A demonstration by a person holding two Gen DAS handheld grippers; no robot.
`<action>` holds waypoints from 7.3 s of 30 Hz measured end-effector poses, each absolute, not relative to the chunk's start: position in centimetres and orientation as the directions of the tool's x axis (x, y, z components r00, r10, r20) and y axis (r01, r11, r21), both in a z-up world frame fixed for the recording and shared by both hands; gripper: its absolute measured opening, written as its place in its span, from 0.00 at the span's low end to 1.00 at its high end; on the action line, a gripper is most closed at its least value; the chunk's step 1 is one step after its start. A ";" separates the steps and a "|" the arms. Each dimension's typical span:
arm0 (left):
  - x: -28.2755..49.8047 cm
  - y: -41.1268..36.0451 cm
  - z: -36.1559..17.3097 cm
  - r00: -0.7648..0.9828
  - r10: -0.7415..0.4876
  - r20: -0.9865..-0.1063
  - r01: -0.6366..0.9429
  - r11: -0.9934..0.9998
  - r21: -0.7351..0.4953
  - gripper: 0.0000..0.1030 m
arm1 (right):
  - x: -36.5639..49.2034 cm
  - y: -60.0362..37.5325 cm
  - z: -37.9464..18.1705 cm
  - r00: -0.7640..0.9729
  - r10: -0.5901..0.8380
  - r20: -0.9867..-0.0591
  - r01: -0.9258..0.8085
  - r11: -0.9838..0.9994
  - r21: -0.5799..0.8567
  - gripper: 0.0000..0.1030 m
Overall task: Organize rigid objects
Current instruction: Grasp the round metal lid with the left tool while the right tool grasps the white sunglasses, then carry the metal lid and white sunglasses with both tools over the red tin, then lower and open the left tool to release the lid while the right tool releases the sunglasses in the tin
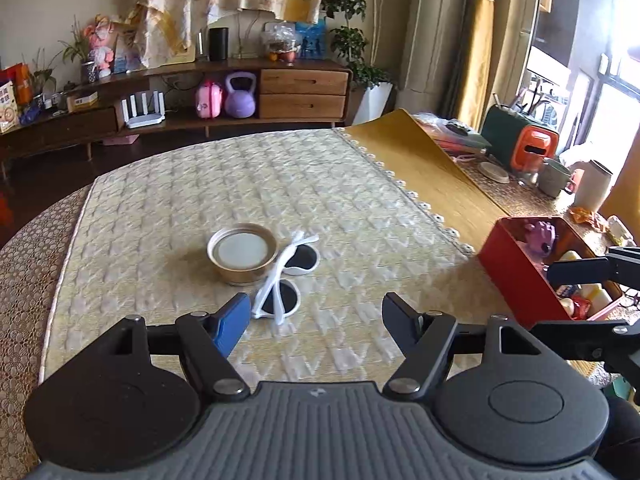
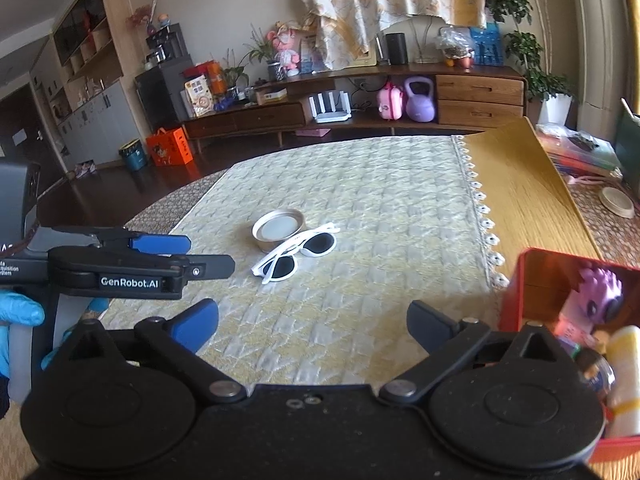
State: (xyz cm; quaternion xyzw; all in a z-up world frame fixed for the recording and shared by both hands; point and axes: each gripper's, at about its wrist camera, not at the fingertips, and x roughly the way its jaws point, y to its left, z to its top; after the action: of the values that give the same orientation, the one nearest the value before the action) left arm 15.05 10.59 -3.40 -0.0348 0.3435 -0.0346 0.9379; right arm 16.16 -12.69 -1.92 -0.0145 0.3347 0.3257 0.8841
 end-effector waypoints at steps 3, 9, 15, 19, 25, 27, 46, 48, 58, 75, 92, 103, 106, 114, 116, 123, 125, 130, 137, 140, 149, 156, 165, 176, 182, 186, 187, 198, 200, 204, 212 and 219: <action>15.9 11.9 -3.8 0.768 -0.049 -0.639 -0.005 0.997 -0.082 0.84 | 16.8 -11.7 -2.2 0.550 0.567 -0.613 -0.597 0.780 0.187 0.98; 18.4 14.5 -5.0 0.768 0.005 -0.640 -0.076 0.993 -0.084 0.84 | 18.5 -9.9 -2.9 0.524 0.562 -0.640 -0.608 0.773 0.181 0.98; 22.0 15.3 -7.1 0.744 0.037 -0.668 -0.098 0.994 -0.054 0.84 | 19.7 -7.6 -4.2 0.483 0.569 -0.666 -0.642 0.747 0.173 0.98; 24.3 15.4 -8.4 0.731 0.047 -0.681 -0.090 0.996 -0.028 0.84 | 19.8 -6.0 -5.0 0.453 0.574 -0.682 -0.678 0.718 0.154 0.98; 26.6 15.1 -9.9 0.713 0.033 -0.700 -0.044 0.999 0.001 0.84 | 20.0 -4.9 -6.3 0.411 0.577 -0.706 -0.705 0.692 0.155 0.98; 27.1 15.3 -10.4 0.706 0.038 -0.707 -0.044 0.999 0.009 0.84 | 20.1 -4.7 -6.6 0.401 0.577 -0.711 -0.708 0.688 0.159 0.98; 29.3 15.5 -12.0 0.705 0.003 -0.709 -0.026 0.999 -0.021 0.85 | 23.5 0.1 -10.0 0.410 0.563 -0.718 -0.759 0.647 0.073 0.91; 29.7 15.6 -12.2 0.704 0.001 -0.710 -0.032 0.999 -0.030 0.85 | 23.9 0.5 -10.4 0.411 0.560 -0.720 -0.758 0.648 0.072 0.87; 31.7 15.8 -13.3 0.706 -0.002 -0.708 -0.051 0.997 -0.054 0.85 | 24.3 1.3 -11.2 0.444 0.558 -0.701 -0.757 0.653 0.040 0.76; 31.3 15.5 -13.5 0.722 0.020 -0.692 -0.050 0.998 -0.023 0.75 | 23.6 0.8 -11.1 0.476 0.561 -0.677 -0.759 0.651 0.005 0.54; 28.0 13.9 -11.5 0.704 0.024 -0.710 -0.053 0.998 -0.019 0.75 | 21.9 -3.4 -8.8 0.504 0.553 -0.664 -0.726 0.687 0.020 0.54; 24.3 11.5 -7.7 0.703 -0.019 -0.711 -0.025 0.998 -0.051 0.75 | 19.3 -7.6 -5.2 0.532 0.574 -0.622 -0.701 0.711 0.056 0.54; 23.0 10.4 -6.4 0.706 -0.031 -0.707 -0.006 0.999 -0.050 0.75 | 18.5 -8.7 -4.2 0.540 0.577 -0.613 -0.694 0.718 0.064 0.54; 20.4 7.1 -4.2 0.698 -0.081 -0.712 0.057 0.997 -0.058 0.75 | 16.5 -12.1 -2.5 0.577 0.568 -0.587 -0.662 0.746 0.071 0.54; 19.8 6.1 -3.8 0.697 -0.087 -0.712 0.073 0.996 -0.051 0.75 | 16.0 -13.0 -2.3 0.589 0.560 -0.583 -0.652 0.755 0.069 0.54; 18.3 2.2 -2.2 0.691 -0.135 -0.710 0.134 0.989 -0.058 0.75 | 14.3 -16.3 -1.2 0.624 0.547 -0.558 -0.617 0.783 0.078 0.54; 18.0 0.8 -1.7 0.693 -0.154 -0.704 0.159 0.986 -0.059 0.75 | 13.8 -17.4 -1.1 0.633 0.541 -0.553 -0.608 0.790 0.077 0.54; 17.6 -2.6 -0.9 0.696 -0.187 -0.694 0.213 0.976 -0.049 0.75 | 13.1 -20.0 -1.0 0.656 0.517 -0.549 -0.578 0.812 0.074 0.54; 17.8 -6.6 -0.6 0.689 -0.221 -0.690 0.264 0.963 -0.044 0.75 | 12.7 -23.6 -1.2 0.688 0.481 -0.543 -0.538 0.841 0.062 0.54; 18.1 -8.2 -0.8 0.682 -0.232 -0.694 0.285 0.958 -0.041 0.75 | 12.7 -25.2 -1.5 0.699 0.462 -0.546 -0.518 0.853 0.058 0.54; 20.1 -13.0 -2.1 0.654 -0.257 -0.712 0.331 0.943 -0.036 0.75 | 12.9 -28.8 -2.4 0.721 0.409 -0.559 -0.476 0.879 0.028 0.54; 23.1 -15.5 -3.8 0.640 -0.252 -0.726 0.328 0.944 -0.039 0.75 | 13.6 -30.6 -3.7 0.724 0.375 -0.579 -0.451 0.892 0.014 0.54; 26.5 -18.3 -5.8 0.618 -0.243 -0.748 0.340 0.940 -0.025 0.75 | 15.0 -31.3 -5.1 0.711 0.363 -0.603 -0.449 0.893 0.007 0.54; 29.4 -20.2 -7.6 0.592 -0.235 -0.771 0.337 0.941 -0.028 0.75 | 16.8 -30.6 -6.4 0.706 0.338 -0.623 -0.463 0.885 -0.044 0.54; 29.5 -21.0 -8.4 0.581 -0.245 -0.776 0.356 0.934 -0.028 0.75 | 17.1 -30.1 -7.0 0.699 0.320 -0.640 -0.469 0.880 -0.072 0.54; 29.4 -20.8 -8.8 0.575 -0.255 -0.777 0.359 0.933 -0.040 0.75 | 17.2 -30.0 -7.3 0.697 0.316 -0.644 -0.465 0.883 -0.069 0.54; 29.5 -20.8 -8.8 0.575 -0.256 -0.777 0.360 0.932 -0.041 0.75 | 17.3 -30.0 -7.4 0.696 0.316 -0.645 -0.464 0.883 -0.067 0.54; 29.3 -20.4 -9.4 0.560 -0.269 -0.783 0.362 0.930 -0.061 0.75 | 17.7 -30.2 -7.6 0.700 0.295 -0.650 -0.437 0.897 -0.064 0.55; 29.1 -20.3 -9.3 0.563 -0.275 -0.780 0.361 0.930 -0.067 0.75 | 17.6 -30.1 -7.6 0.702 0.292 -0.650 -0.435 0.898 -0.067 0.55; 28.5 -19.8 -8.5 0.579 -0.290 -0.762 0.366 0.928 -0.074 0.75 | 17.4 -30.0 -7.5 0.706 0.283 -0.649 -0.428 0.901 -0.073 0.56; 26.9 -18.3 -7.1 0.604 -0.307 -0.736 0.365 0.927 -0.087 0.75 | 16.5 -30.3 -6.8 0.715 0.274 -0.643 -0.410 0.909 -0.069 0.58; 24.4 -17.1 -5.4 0.650 -0.308 -0.695 0.376 0.925 -0.058 0.75 | 15.8 -31.3 -5.4 0.732 0.283 -0.620 -0.364 0.931 -0.005 0.62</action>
State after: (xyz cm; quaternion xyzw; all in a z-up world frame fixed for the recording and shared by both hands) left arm 24.36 -17.15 -5.44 0.0457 0.3733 -0.1884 0.9072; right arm 15.80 -31.33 -5.39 -0.0631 0.3220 0.1742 0.9284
